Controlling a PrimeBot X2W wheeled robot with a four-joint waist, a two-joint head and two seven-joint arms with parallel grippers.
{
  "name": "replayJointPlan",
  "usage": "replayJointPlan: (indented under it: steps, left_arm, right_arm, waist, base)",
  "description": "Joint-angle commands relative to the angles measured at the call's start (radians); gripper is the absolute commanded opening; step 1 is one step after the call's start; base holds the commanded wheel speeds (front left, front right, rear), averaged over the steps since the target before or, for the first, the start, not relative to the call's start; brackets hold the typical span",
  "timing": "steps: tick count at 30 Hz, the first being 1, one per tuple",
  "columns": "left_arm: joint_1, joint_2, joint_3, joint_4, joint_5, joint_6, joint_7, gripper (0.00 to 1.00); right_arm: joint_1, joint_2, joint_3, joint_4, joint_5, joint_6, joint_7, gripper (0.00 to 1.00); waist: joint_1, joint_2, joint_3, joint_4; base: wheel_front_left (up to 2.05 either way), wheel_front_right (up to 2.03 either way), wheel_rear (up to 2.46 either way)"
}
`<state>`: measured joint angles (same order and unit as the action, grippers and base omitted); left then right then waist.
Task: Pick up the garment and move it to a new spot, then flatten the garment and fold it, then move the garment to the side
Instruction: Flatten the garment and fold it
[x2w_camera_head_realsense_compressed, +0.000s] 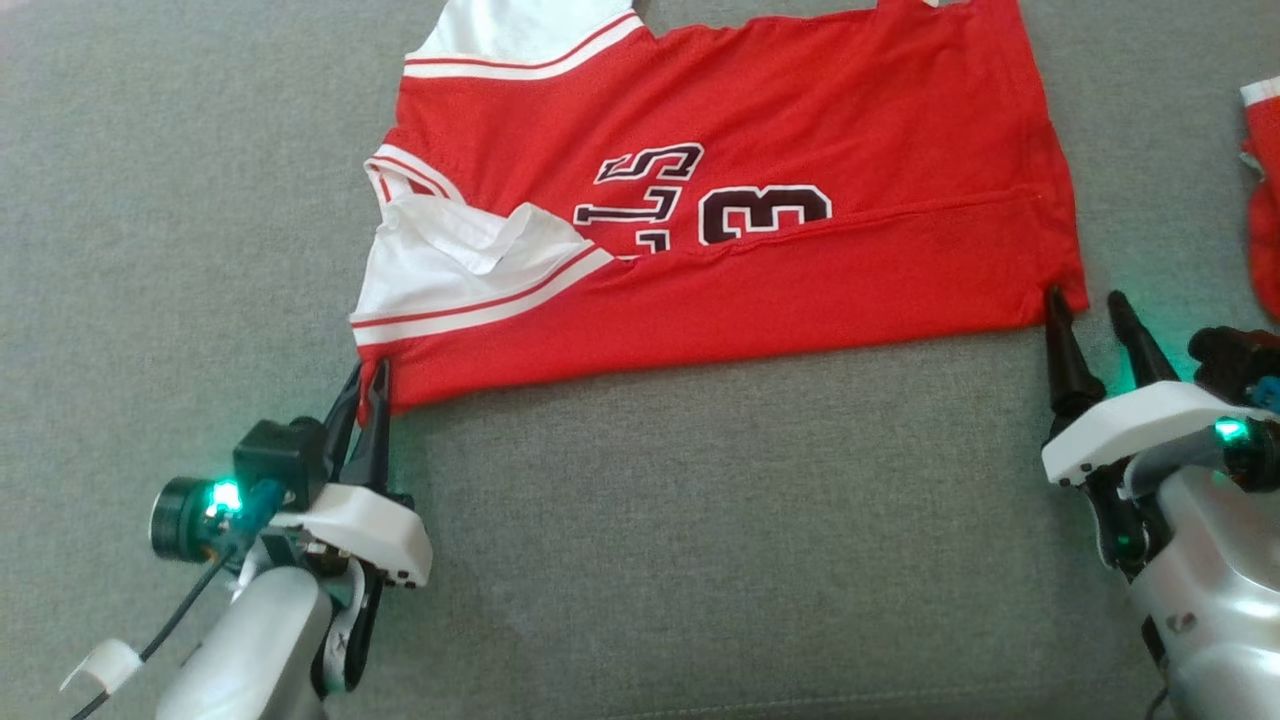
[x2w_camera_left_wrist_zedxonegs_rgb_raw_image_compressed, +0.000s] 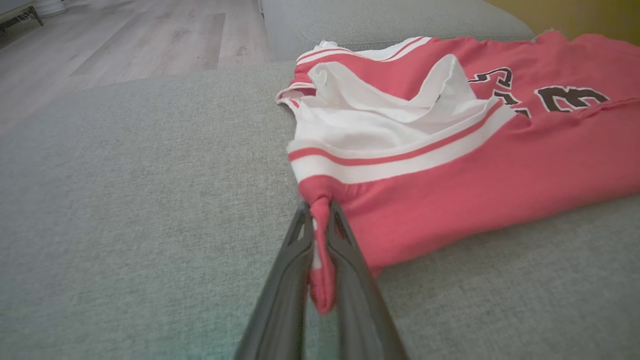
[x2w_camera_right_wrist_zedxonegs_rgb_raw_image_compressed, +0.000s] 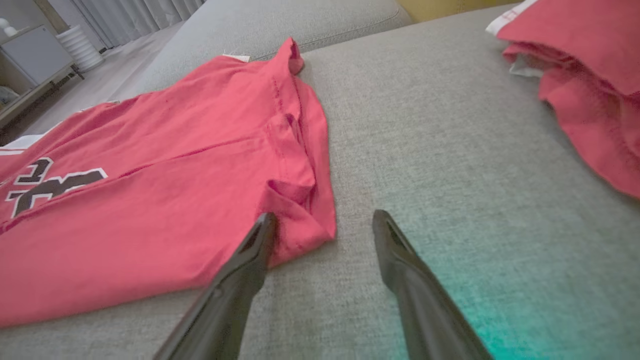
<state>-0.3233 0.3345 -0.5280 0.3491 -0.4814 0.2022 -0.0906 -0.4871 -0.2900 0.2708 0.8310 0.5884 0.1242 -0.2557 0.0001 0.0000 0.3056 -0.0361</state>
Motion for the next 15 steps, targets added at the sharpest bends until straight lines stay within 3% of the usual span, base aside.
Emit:
replayJointPlan:
  steps: [1,2,3,8,15]
  left_arm:
    - [-0.036,0.027,0.027,-0.022,0.004,0.003,-0.011,0.00]
    - [-0.036,0.027,0.027,-0.022,0.004,0.003,-0.011,0.00]
    - [-0.037,0.025,0.026,-0.021,0.003,0.002,-0.011,0.00]
    - [-0.015,0.017,0.023,-0.017,-0.014,-0.008,-0.029,0.00]
    - [0.099,0.025,0.009,-0.058,-0.039,-0.015,-0.057,0.00]
  right_arm:
    - [-0.019,-0.003,0.029,0.010,0.003,0.007,-0.006,0.32]
    - [-0.019,-0.003,0.029,0.010,0.003,0.007,-0.006,0.32]
    - [-0.021,-0.001,0.038,0.027,0.010,0.007,-0.006,0.00]
    - [-0.003,-0.034,0.074,0.045,0.044,0.007,-0.006,0.00]
    - [0.131,-0.128,0.115,-0.045,0.099,0.007,-0.006,0.00]
  waist:
    - [-0.0001,0.0000,0.001,0.005]
    - [-0.0001,0.0000,0.001,0.005]
    - [-0.0001,0.0000,0.000,0.007]
    - [-0.0001,0.0000,-0.034,0.012]
    - [-0.0001,0.0000,-0.098,0.014]
  base:
    - [0.00,0.00,0.00]
    - [0.00,0.00,0.00]
    - [0.00,0.00,0.00]
    - [0.00,0.00,0.00]
    - [0.00,0.00,0.00]
